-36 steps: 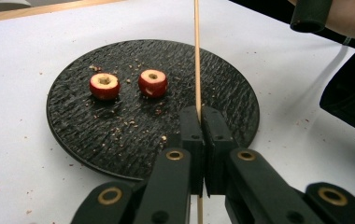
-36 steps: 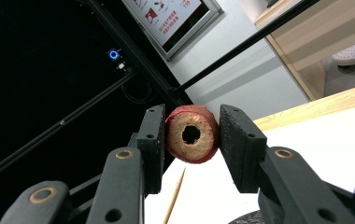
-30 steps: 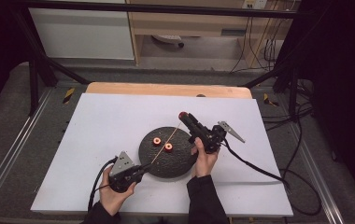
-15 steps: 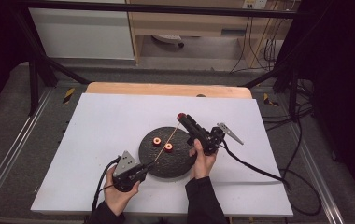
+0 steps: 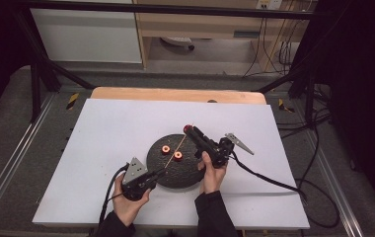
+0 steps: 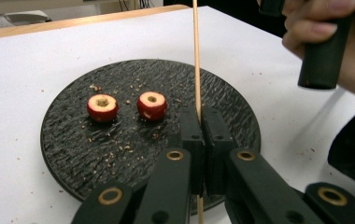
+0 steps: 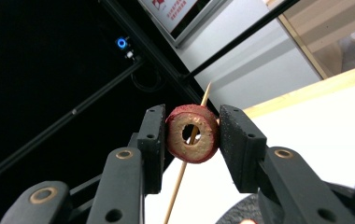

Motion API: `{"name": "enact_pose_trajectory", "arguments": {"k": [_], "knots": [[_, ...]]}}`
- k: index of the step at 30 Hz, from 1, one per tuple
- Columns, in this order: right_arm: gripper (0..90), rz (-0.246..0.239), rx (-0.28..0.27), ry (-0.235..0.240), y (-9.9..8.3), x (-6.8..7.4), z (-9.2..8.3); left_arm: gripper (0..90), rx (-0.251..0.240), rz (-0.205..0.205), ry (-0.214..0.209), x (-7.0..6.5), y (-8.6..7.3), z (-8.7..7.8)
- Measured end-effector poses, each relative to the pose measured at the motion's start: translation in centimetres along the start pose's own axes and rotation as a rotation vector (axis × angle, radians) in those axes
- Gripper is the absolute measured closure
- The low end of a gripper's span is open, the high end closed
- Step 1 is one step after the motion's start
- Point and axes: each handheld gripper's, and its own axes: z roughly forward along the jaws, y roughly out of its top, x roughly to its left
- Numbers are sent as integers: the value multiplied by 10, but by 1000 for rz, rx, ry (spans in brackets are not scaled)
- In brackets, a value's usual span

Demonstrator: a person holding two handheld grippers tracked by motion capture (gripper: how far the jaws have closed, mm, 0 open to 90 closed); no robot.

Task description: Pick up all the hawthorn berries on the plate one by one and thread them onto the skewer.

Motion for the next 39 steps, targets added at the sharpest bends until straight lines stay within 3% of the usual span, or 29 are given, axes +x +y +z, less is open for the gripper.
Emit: {"name": "enact_pose_trajectory", "arguments": {"k": [21,39], "knots": [[631,-24,112,13,-26,4,-9,883,6,4,-7,0,18,20],[627,-26,223,21,-42,4,-14,883,27,20,-14,0,21,30]]}}
